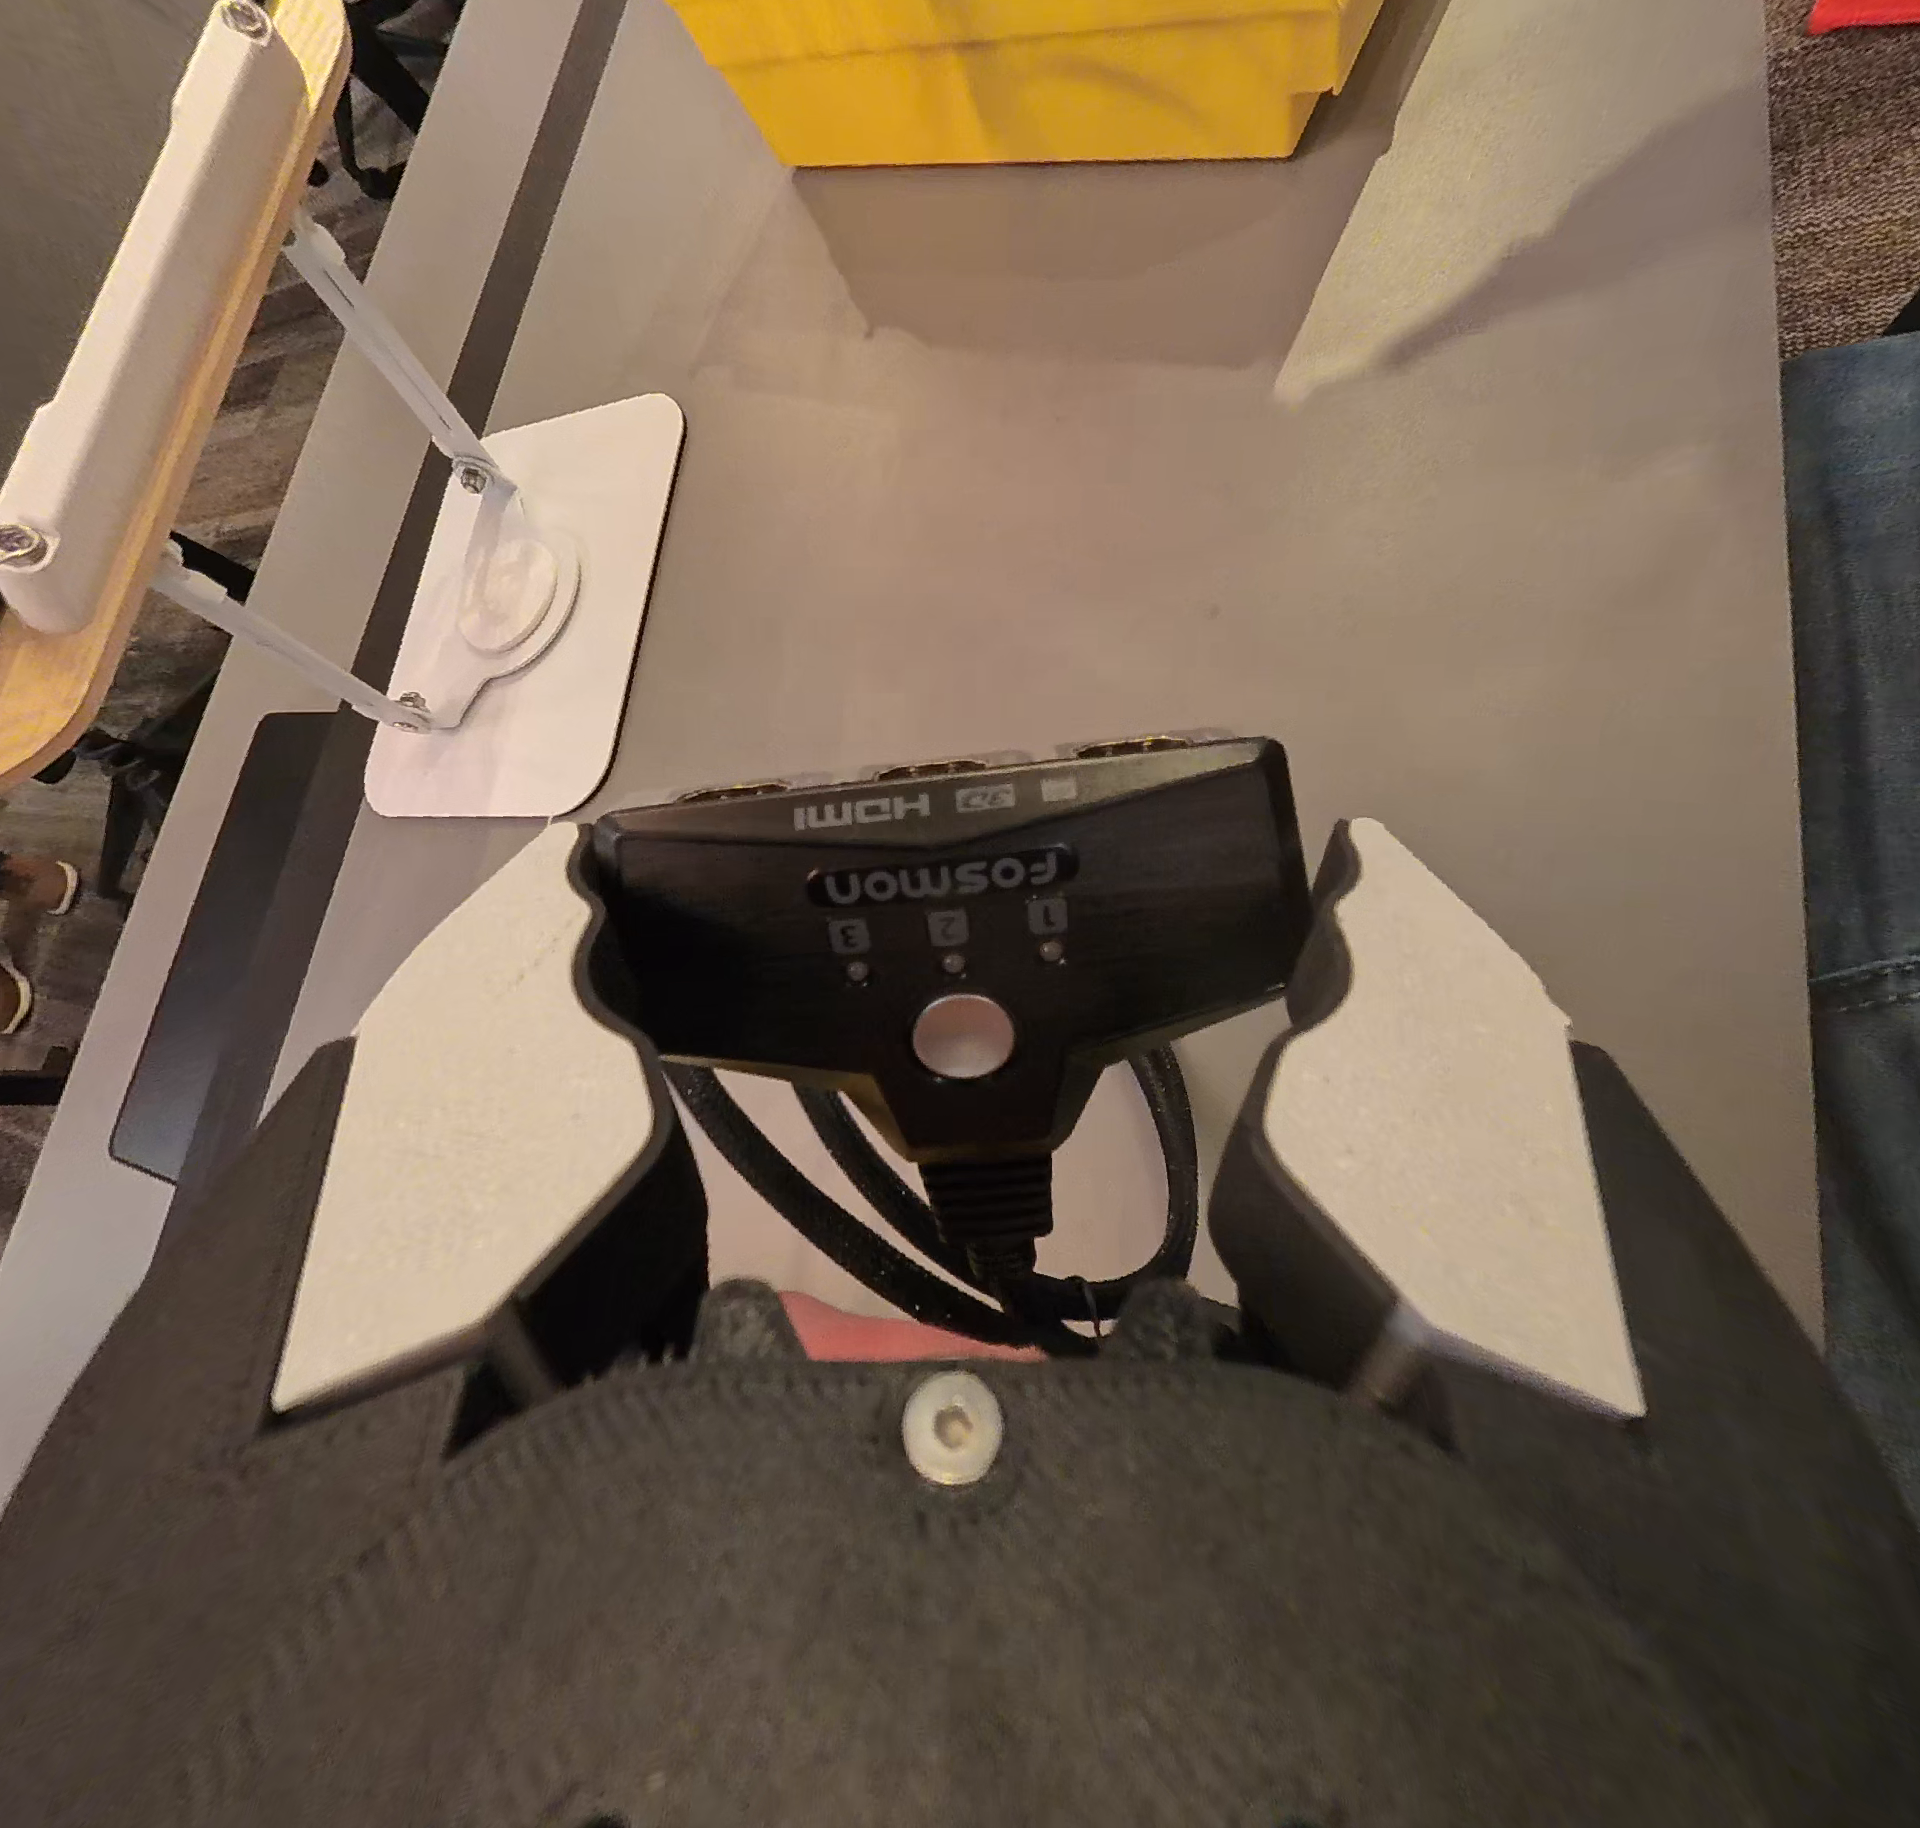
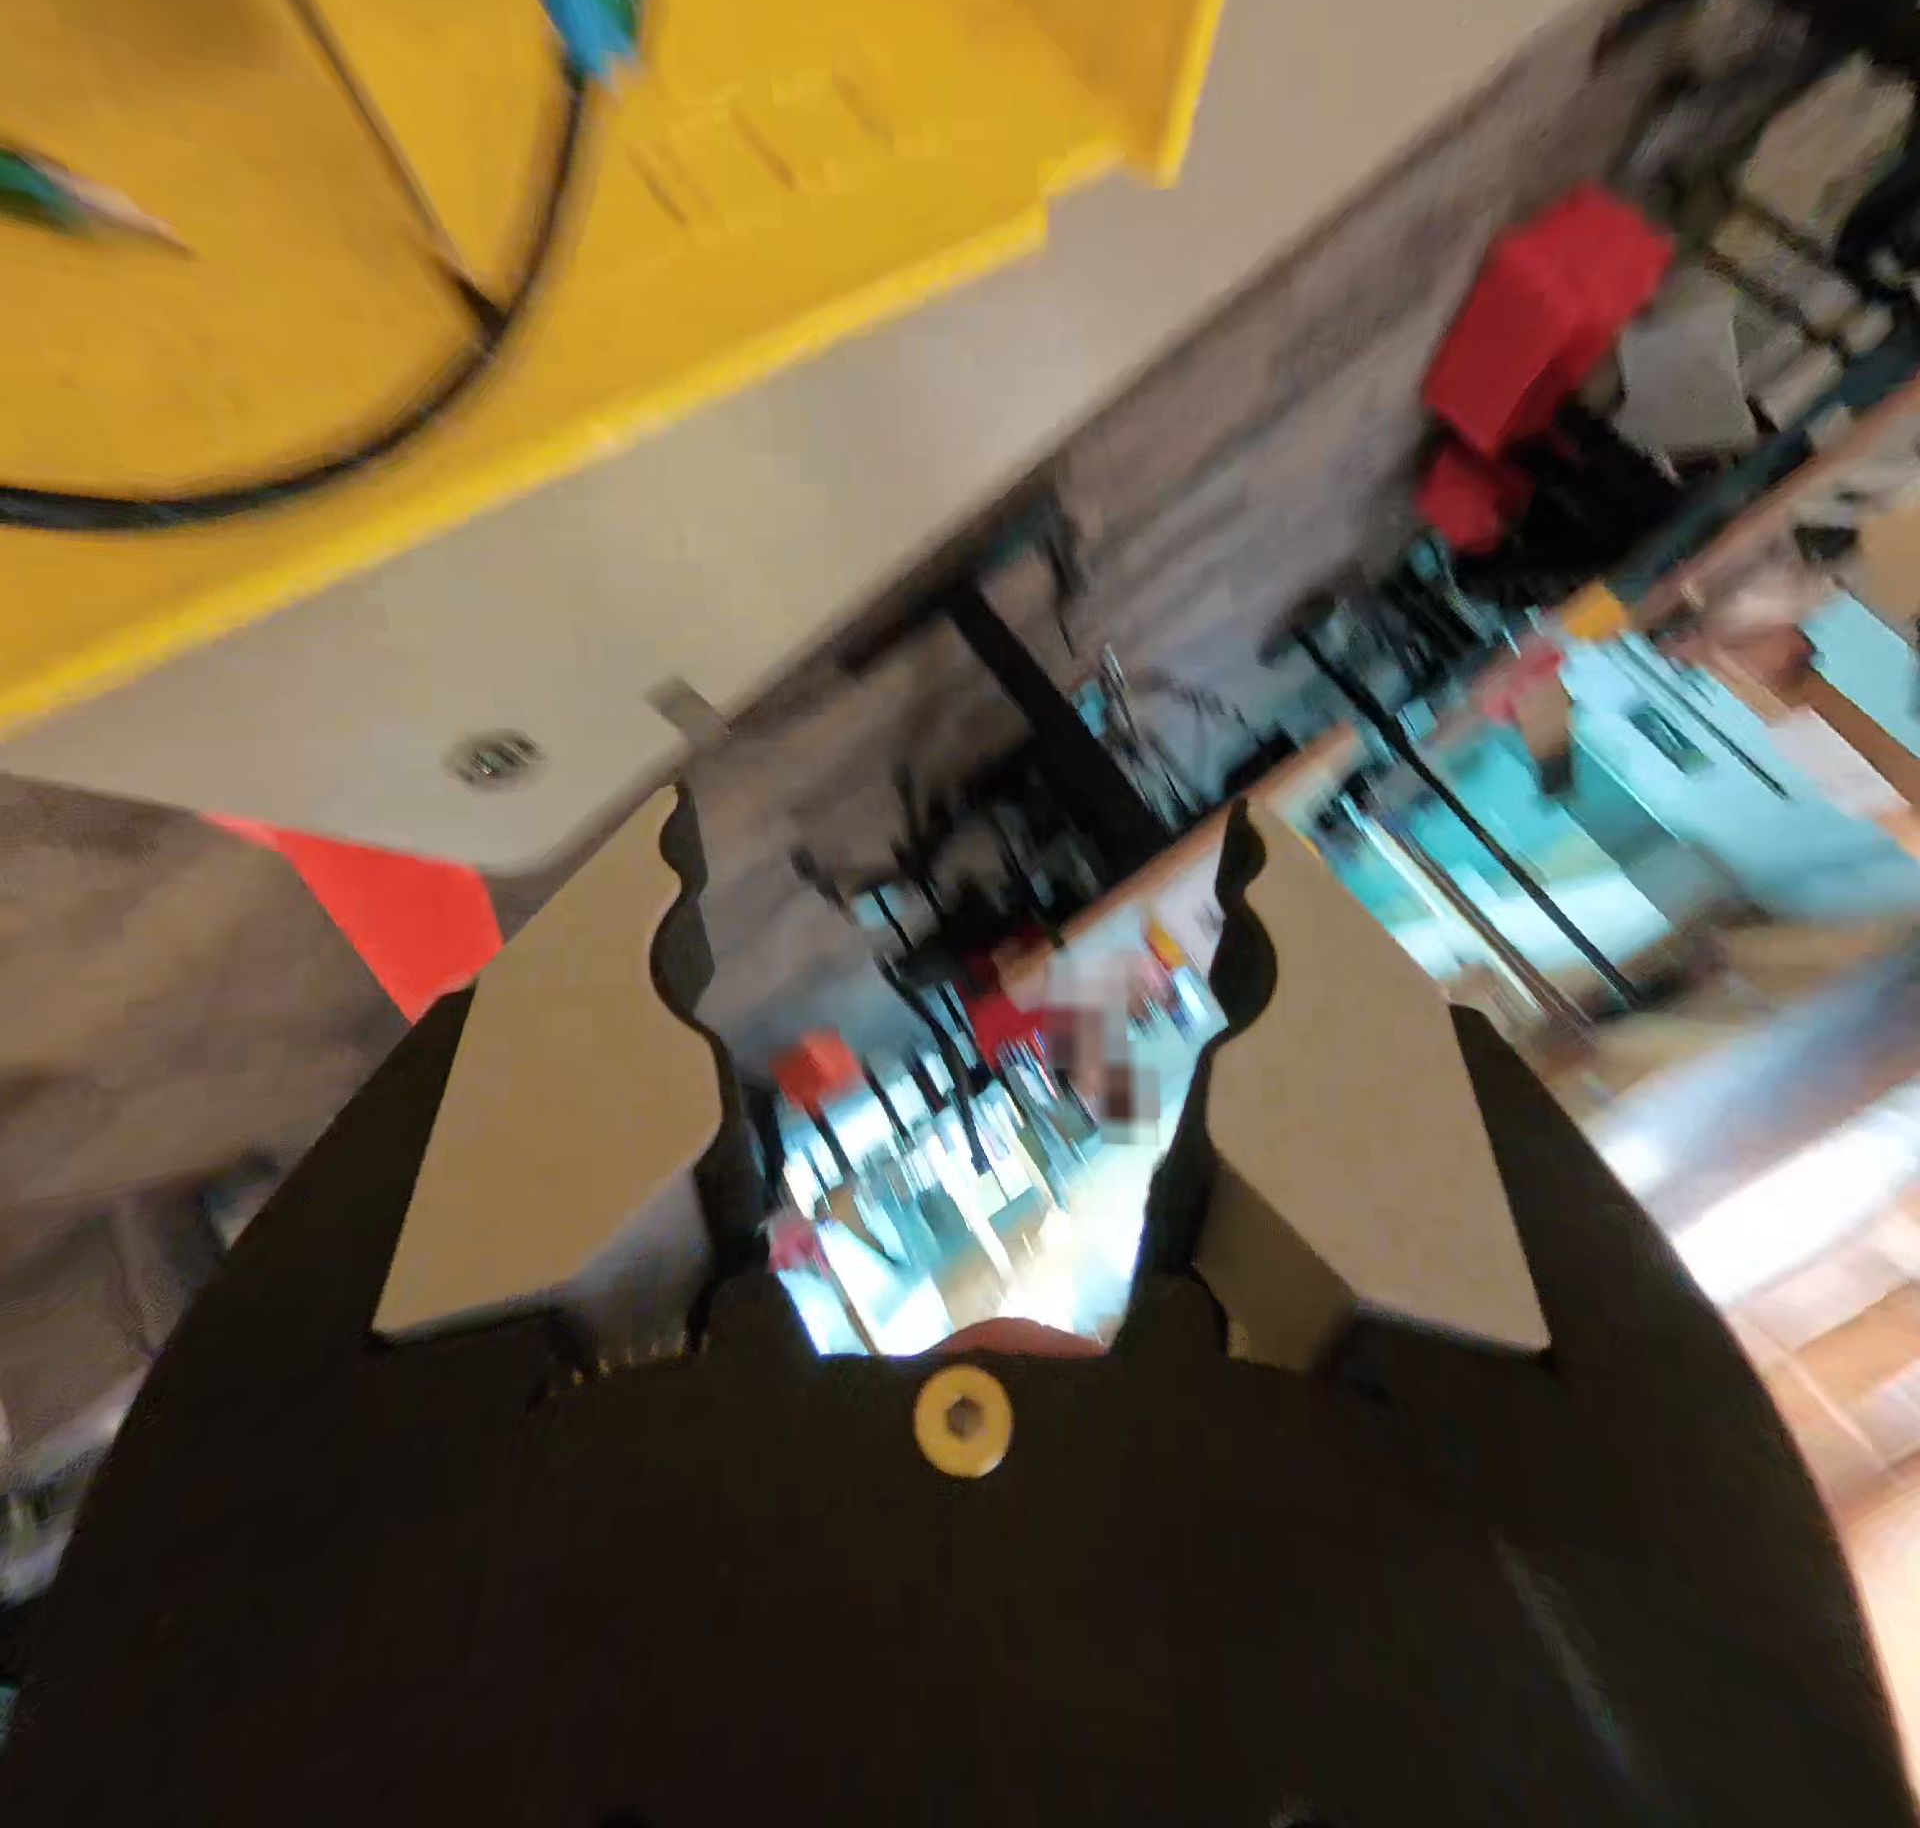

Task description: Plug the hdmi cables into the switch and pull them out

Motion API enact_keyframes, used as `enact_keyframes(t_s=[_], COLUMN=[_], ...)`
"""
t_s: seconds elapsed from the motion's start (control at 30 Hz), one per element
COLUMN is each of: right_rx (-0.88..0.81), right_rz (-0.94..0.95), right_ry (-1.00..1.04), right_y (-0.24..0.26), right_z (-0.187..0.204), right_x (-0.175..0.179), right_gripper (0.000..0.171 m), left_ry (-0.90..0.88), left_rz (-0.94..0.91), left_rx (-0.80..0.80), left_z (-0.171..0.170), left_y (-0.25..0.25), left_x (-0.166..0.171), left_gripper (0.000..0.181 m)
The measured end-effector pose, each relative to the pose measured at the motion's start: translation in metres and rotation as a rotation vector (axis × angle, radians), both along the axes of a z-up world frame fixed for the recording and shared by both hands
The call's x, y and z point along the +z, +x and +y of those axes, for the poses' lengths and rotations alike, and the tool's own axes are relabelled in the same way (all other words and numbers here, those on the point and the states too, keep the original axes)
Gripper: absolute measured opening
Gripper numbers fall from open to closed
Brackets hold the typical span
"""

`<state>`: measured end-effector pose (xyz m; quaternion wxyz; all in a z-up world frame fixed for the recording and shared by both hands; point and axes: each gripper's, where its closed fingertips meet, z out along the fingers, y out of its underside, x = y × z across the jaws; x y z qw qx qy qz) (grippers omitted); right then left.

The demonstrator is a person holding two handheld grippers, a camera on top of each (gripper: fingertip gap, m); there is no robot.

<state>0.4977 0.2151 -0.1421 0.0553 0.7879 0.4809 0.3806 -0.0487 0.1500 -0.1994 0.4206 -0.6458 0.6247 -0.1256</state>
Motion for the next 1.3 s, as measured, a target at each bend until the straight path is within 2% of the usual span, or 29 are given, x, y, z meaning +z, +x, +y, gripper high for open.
enact_keyframes(t_s=[0.1,0.13,0.17,0.2,0.3,0.37,0.4,0.5,0.63,0.73,0.8,0.83,0.9,0.97,1.03,1.1,1.23,1.3], right_rx=[0.08,0.103,0.119,0.132,0.117,0.079,0.065,0.026,0.036,0.023,0.02,0.024,0.074,0.166,0.305,0.393,0.325,0.235], right_rz=[0.372,0.464,0.529,0.572,0.662,0.759,0.797,0.777,0.7,0.704,0.687,0.67,0.708,0.884,1.128,1.392,1.761,1.857], right_ry=[-0.026,-0.075,-0.131,-0.172,-0.202,-0.206,-0.209,-0.229,-0.268,-0.217,-0.17,-0.127,-0.019,0.033,0.053,0.008,-0.181,-0.284], right_y=[-0.064,-0.084,-0.101,-0.114,-0.139,-0.151,-0.154,-0.147,-0.144,-0.142,-0.137,-0.135,-0.149,-0.197,-0.269,-0.343,-0.446,-0.481], right_z=[-0.029,-0.045,-0.061,-0.074,-0.088,-0.091,-0.092,-0.093,-0.096,-0.088,-0.082,-0.077,-0.065,-0.064,-0.071,-0.086,-0.099,-0.097], right_x=[-0.024,-0.036,-0.05,-0.065,-0.103,-0.12,-0.128,-0.149,-0.174,-0.161,-0.144,-0.133,-0.102,-0.071,-0.04,-0.018,-0.004,-0.009], right_gripper=[0.083,0.073,0.055,0.048,0.048,0.021,0.017,0.005,0.0,0.011,0.026,0.034,0.037,0.038,0.046,0.048,0.065,0.073], left_ry=[0.001,0.001,0.001,0.002,0.004,0.006,0.007,0.009,0.005,0.006,0.008,0.01,0.014,0.024,0.021,0.029,0.081,0.129], left_rz=[-0.001,-0.001,-0.001,0.001,0.004,0.006,0.006,0.005,0.007,0.006,0.004,0.001,-0.007,-0.016,-0.033,-0.043,-0.025,0.004], left_rx=[0.002,0.001,0.001,-0.001,-0.003,-0.004,-0.005,-0.003,-0.003,-0.002,0.001,0.003,0.006,0.013,0.012,0.021,0.048,0.075], left_z=[0.0,-0.001,-0.001,-0.001,-0.002,-0.003,-0.004,-0.005,-0.005,-0.004,-0.004,-0.003,-0.002,0.0,0.0,0.002,0.004,0.006], left_y=[-0.001,0.0,0.0,0.0,0.002,0.003,0.003,0.003,0.004,0.005,0.004,0.004,0.005,0.006,0.008,0.011,0.017,0.022], left_x=[0.0,0.0,0.0,0.0,0.0,0.0,0.001,0.002,0.0,0.0,0.001,0.001,0.003,0.005,0.007,0.008,0.009,0.008], left_gripper=[0.123,0.123,0.123,0.123,0.123,0.123,0.123,0.123,0.123,0.123,0.123,0.123,0.123,0.123,0.123,0.123,0.123,0.123])
